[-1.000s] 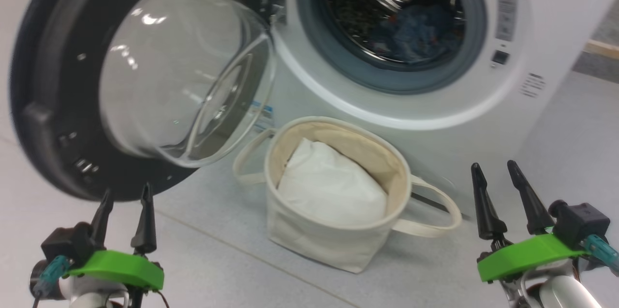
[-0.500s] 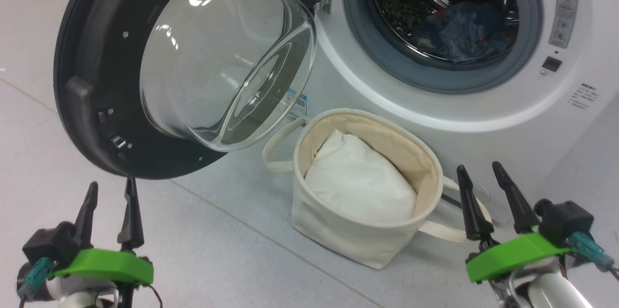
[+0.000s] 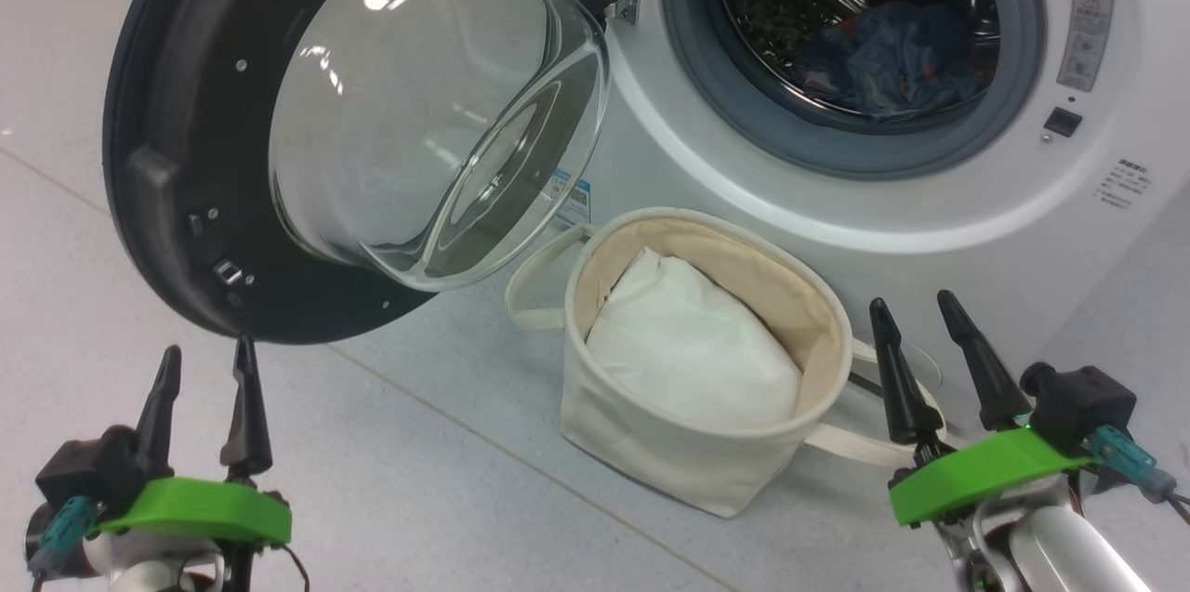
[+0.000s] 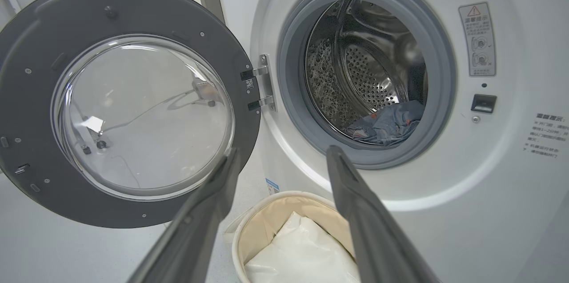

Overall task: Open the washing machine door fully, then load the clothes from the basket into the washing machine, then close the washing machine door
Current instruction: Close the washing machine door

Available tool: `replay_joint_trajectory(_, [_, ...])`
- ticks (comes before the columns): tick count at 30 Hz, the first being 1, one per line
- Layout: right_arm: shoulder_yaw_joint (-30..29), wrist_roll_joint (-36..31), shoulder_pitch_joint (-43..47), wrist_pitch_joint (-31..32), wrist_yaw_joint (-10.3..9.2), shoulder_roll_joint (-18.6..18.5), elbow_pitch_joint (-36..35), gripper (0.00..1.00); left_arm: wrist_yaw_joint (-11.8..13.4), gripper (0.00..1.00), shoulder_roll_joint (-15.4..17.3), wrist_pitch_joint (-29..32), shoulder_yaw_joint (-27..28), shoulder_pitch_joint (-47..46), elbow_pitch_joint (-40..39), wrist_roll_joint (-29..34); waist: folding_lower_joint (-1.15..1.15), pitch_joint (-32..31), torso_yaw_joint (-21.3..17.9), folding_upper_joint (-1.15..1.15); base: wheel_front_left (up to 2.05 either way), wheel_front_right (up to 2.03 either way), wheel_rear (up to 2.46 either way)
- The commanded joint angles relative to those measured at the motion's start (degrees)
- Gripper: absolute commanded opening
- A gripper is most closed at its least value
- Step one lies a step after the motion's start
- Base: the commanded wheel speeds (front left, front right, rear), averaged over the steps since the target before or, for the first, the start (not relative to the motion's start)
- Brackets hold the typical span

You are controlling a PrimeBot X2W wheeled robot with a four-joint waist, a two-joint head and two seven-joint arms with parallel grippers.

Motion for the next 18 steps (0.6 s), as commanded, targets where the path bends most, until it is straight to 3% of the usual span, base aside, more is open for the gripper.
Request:
replay_joint_trajectory(1, [0.74, 0.13, -1.53, -0.7, 0.43, -0.5, -1.85, 1.0, -0.27, 1.0, 0.72, -0.27, 1.71, -1.13, -1.95, 0.47, 0.0, -0.09, -0.05, 0.0, 0.0, 0.0, 0.0])
replay_joint_trajectory(13, [-0.15, -0.09, -0.58, -0.7, 0.43, -0.32, -2.01, 1.0, -0.38, 1.0, 0.77, -0.27, 0.54, -1.73, -2.15, -0.28, 0.0, -0.41, -0.25, 0.0, 0.0, 0.0, 0.0])
replay_joint_trajectory(14, [-0.23, -0.13, -0.49, -0.7, 0.43, -0.31, -2.05, 1.0, -0.38, 0.71, 0.82, -0.27, 0.18, -1.83, -2.63, -0.65, 0.0, -0.46, -0.27, 0.0, 0.0, 0.0, 0.0])
replay_joint_trajectory(15, [-0.3, -0.16, -0.4, -0.7, 0.43, -0.32, -2.06, 1.0, -0.38, 0.0, 0.88, -0.27, -0.21, -1.94, -3.03, -1.21, 0.0, -0.52, -0.3, 0.0, 0.0, 0.0, 0.0])
replay_joint_trajectory(18, [-0.6, -0.26, 0.02, -0.7, 0.43, -0.35, -2.11, 1.0, -0.38, 0.0, 1.18, -0.27, -1.5, -3.16, -5.11, -4.12, 0.0, -0.76, -0.39, 0.0, 0.0, 0.0, 0.0])
